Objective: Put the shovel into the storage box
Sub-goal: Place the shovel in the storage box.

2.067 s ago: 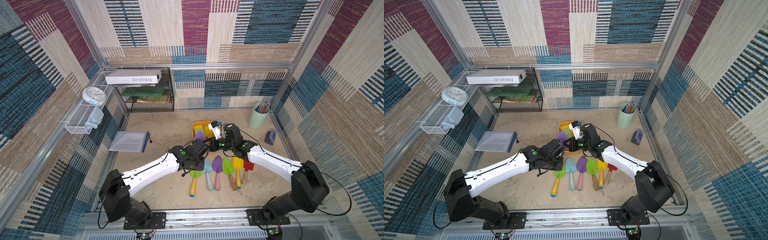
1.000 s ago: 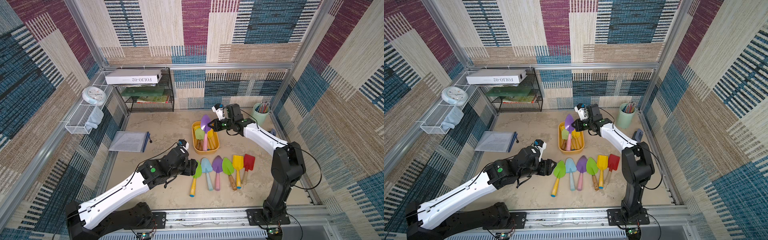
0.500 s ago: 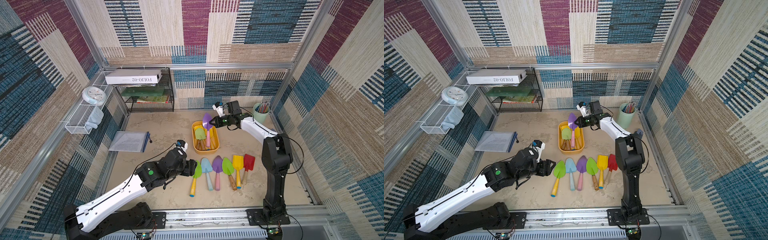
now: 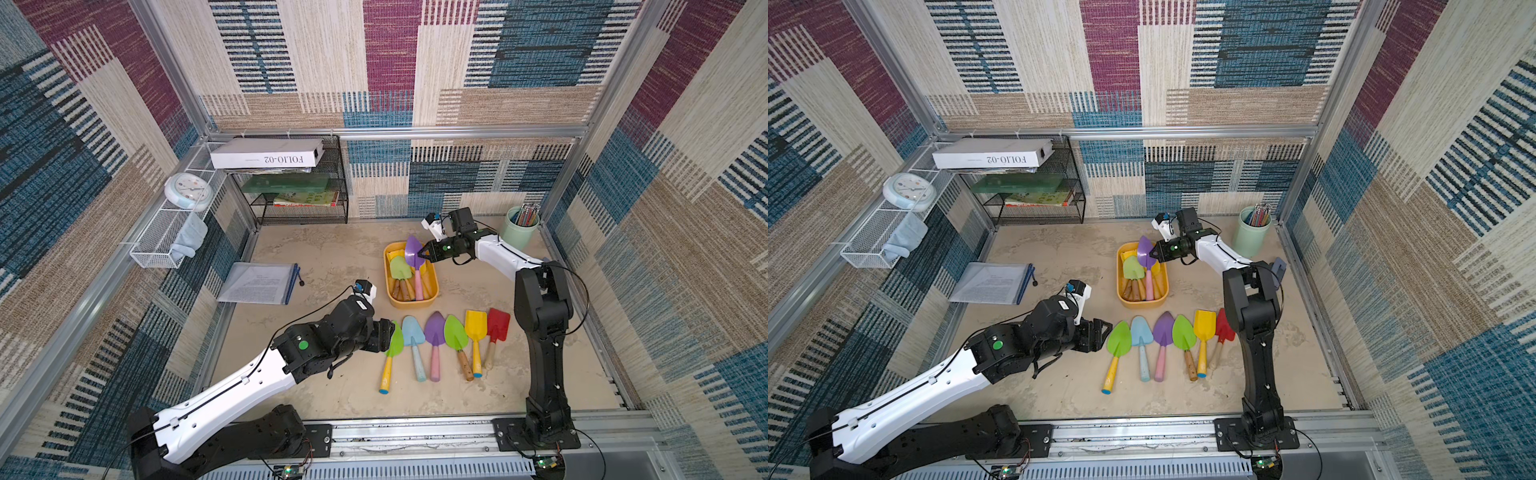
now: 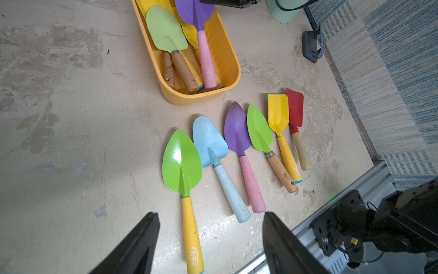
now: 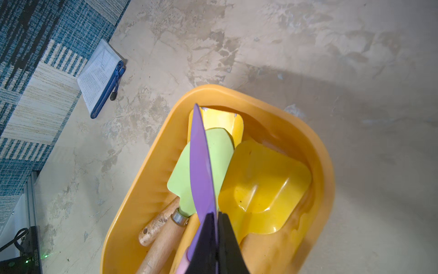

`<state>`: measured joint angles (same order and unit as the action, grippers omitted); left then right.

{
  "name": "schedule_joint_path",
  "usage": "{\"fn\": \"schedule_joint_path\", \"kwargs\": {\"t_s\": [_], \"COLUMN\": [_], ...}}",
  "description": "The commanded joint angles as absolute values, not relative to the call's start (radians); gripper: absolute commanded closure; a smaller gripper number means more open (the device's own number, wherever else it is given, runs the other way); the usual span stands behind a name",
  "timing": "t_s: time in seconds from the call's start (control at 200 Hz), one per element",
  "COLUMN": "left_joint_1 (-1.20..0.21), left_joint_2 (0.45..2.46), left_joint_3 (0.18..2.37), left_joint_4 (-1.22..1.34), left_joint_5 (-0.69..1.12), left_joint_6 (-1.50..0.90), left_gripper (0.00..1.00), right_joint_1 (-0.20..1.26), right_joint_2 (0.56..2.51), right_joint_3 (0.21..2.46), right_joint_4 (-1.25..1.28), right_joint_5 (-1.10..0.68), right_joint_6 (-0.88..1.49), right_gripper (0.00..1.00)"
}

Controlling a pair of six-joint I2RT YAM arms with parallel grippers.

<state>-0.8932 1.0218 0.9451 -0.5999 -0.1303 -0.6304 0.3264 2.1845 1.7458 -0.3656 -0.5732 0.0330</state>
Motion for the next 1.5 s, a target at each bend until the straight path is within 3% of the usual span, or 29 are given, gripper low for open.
{"fn": "schedule_joint_path", "kwargs": {"t_s": [0.0, 0.366, 0.596, 0.842, 1.498], "left_joint_1": [-0.892, -0.891, -0.892, -0.893, -0.892], "left_joint_2": [1.029, 1.049, 1.069, 1.077, 1.189], "left_joint_3": [0.953, 0.972, 0.985, 0.986, 0.986], "left_joint_4": [-0.586, -0.607, -0.616, -0.626, -0.712], "left_joint_5": [-0.127, -0.123, -0.109, -0.1, -0.077], "left_joint_6": [-0.621, -0.624, -0.623, -0.625, -0.69], "left_gripper": [0.27, 0.27, 0.27, 0.27, 0.27], "right_joint_1": [0.327, 0.328, 0.328, 0.327, 0.33], "right_joint_2": [2.199, 2.236, 2.263, 2.258, 2.18], "right_joint_3": [1.742, 1.759, 1.787, 1.791, 1.779], "right_joint_4": [-0.361, -0.387, -0.419, -0.436, -0.478], "right_joint_5": [-0.581, -0.541, -0.515, -0.494, -0.443], "right_joint_6": [0.021, 0.028, 0.027, 0.025, 0.018], "right_gripper": [1.0, 1.0, 0.8, 0.69, 0.64]}}
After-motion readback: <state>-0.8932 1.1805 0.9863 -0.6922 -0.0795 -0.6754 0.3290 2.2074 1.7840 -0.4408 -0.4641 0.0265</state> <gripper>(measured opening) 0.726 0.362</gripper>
